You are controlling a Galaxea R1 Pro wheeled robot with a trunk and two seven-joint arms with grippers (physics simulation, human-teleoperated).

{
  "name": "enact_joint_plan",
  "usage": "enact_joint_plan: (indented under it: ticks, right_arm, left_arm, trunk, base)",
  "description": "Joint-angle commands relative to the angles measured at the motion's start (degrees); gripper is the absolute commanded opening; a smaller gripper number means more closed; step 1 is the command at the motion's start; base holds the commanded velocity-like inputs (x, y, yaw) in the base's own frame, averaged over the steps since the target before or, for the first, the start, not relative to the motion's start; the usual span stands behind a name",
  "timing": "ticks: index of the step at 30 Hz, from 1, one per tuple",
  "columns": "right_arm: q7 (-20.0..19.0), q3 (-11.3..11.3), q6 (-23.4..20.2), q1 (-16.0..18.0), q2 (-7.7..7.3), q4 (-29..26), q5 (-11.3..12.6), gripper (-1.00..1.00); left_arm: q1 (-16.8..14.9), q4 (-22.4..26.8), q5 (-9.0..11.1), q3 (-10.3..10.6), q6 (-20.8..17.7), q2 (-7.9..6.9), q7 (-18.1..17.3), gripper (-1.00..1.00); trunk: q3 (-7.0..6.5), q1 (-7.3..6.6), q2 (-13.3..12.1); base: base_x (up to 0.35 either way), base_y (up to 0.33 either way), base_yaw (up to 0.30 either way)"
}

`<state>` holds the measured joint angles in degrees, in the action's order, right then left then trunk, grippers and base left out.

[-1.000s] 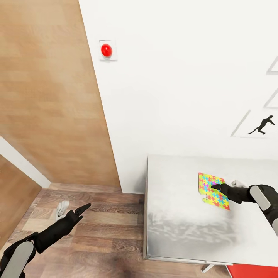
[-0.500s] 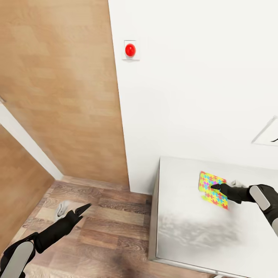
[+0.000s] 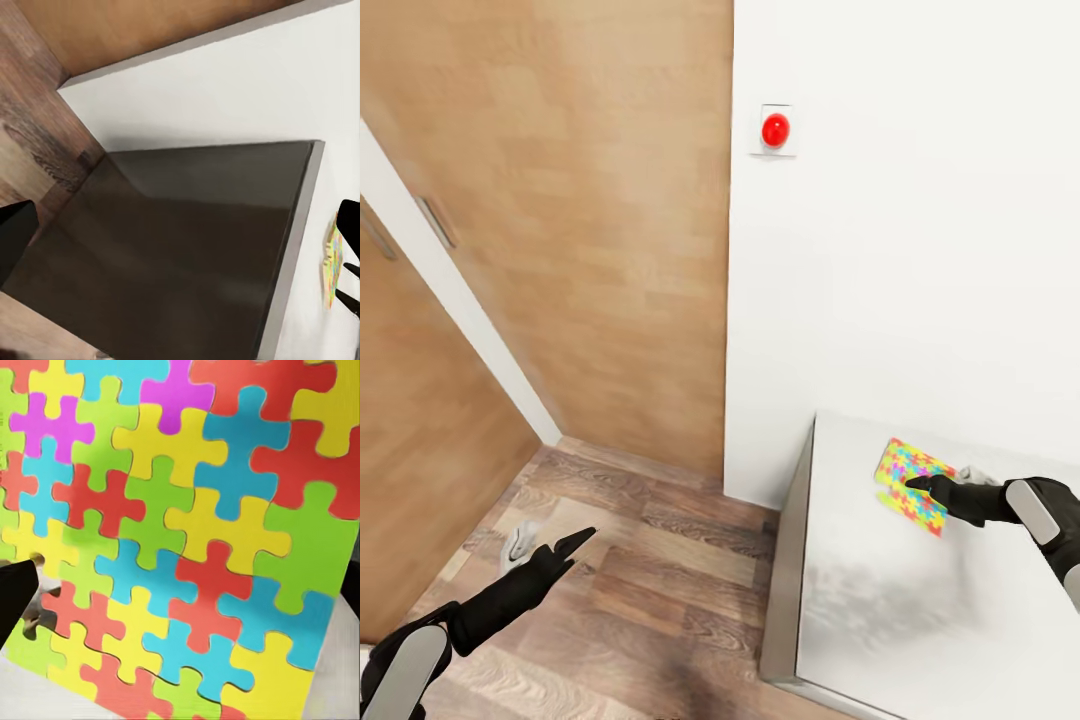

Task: Put all the toys in the child's room - the three board games (two on the bed and one on the table), the two jigsaw puzzles on the table, and the tennis ball on the table - inside the toy box on the table in the child's room.

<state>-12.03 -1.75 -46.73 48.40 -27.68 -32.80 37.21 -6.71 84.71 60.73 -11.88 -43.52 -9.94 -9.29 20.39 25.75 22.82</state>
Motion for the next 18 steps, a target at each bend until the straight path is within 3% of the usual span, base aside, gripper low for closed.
enact_joint_plan:
  ticks: [1, 10, 18]
  right_arm:
    - [-0.36, -0.19, -0.29, 0.02, 0.0, -0.04, -0.28, 1.0]
    - [-0.36, -0.19, -0.29, -0.03, 0.0, -0.13, -0.29, 1.0]
    - [-0.36, -0.19, -0.29, -0.05, 0.0, -0.19, -0.3, 1.0]
  left_arm:
    - [-0.06, 0.0, -0.08, -0.07, -0.34, 0.01, -0.2, 1.0]
    - [-0.06, -0.03, -0.08, -0.07, -0.34, 0.05, -0.2, 1.0]
    - [-0.06, -0.02, -0.08, -0.07, -0.34, 0.09, -0.2, 1.0]
  trunk:
    - [0.09, 0.03, 0.1]
    - [0.09, 0.03, 0.1]
    - [0.09, 0.03, 0.1]
  base:
    - [0.0, 0.0, 0.274]
    - [0.0, 0.0, 0.267]
    - [0.0, 0.0, 0.112]
